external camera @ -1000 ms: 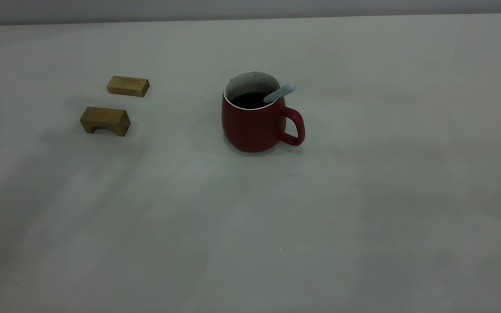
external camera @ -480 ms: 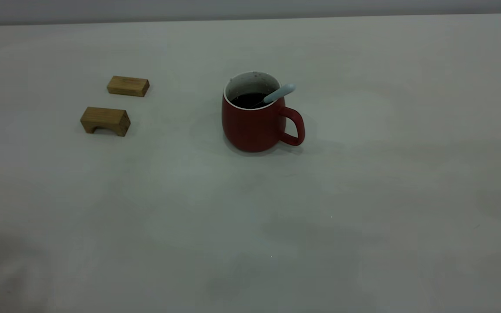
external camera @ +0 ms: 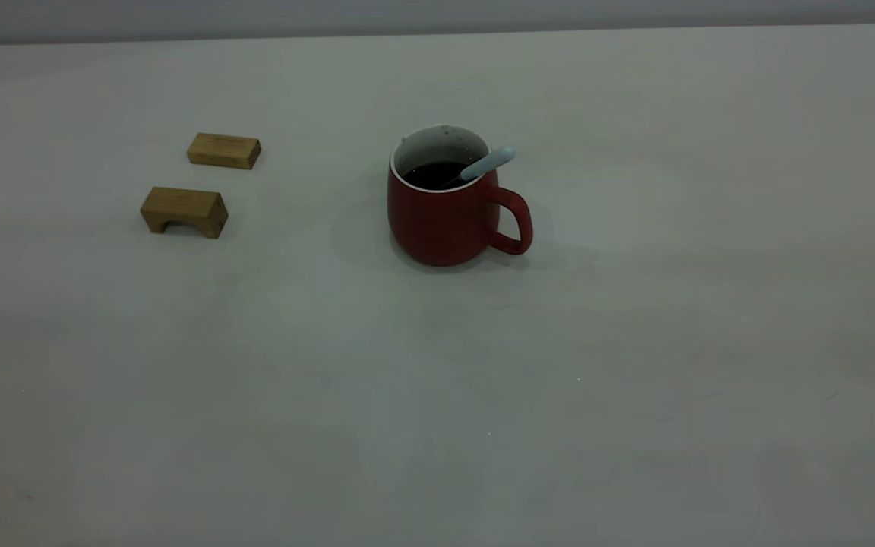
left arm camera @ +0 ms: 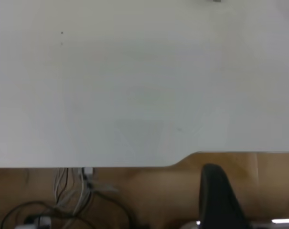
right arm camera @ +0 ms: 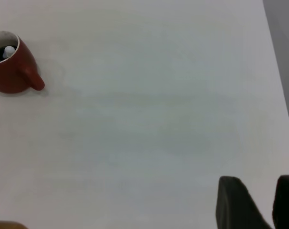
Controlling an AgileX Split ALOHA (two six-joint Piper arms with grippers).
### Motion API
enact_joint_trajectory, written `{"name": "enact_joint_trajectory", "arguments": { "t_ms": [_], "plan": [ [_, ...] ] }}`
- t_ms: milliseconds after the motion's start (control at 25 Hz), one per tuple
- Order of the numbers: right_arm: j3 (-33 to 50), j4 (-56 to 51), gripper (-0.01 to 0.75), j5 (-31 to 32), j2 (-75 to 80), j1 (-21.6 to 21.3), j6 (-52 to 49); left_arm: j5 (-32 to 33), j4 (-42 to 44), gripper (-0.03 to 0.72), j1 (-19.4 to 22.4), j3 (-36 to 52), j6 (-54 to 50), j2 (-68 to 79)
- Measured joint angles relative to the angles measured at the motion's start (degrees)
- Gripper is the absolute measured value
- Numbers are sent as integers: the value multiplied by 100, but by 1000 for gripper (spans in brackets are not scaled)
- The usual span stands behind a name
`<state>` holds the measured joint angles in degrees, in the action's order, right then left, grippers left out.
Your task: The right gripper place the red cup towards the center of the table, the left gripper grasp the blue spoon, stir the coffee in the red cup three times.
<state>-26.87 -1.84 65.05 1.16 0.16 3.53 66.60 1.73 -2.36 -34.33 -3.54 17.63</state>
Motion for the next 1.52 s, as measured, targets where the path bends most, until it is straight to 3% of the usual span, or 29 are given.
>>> {"name": "enact_joint_trajectory", "arguments": {
  "t_ms": [240, 520, 1520],
  "plan": [
    [0, 0, 238, 0, 0, 0, 0, -114, 11, 439, 7, 618, 104, -1105],
    [0, 0, 238, 0, 0, 0, 0, -159, 5, 439, 7, 647, 271, -1783],
    [0, 0, 238, 0, 0, 0, 0, -159, 10, 439, 7, 647, 280, -1871]
  ]
}}
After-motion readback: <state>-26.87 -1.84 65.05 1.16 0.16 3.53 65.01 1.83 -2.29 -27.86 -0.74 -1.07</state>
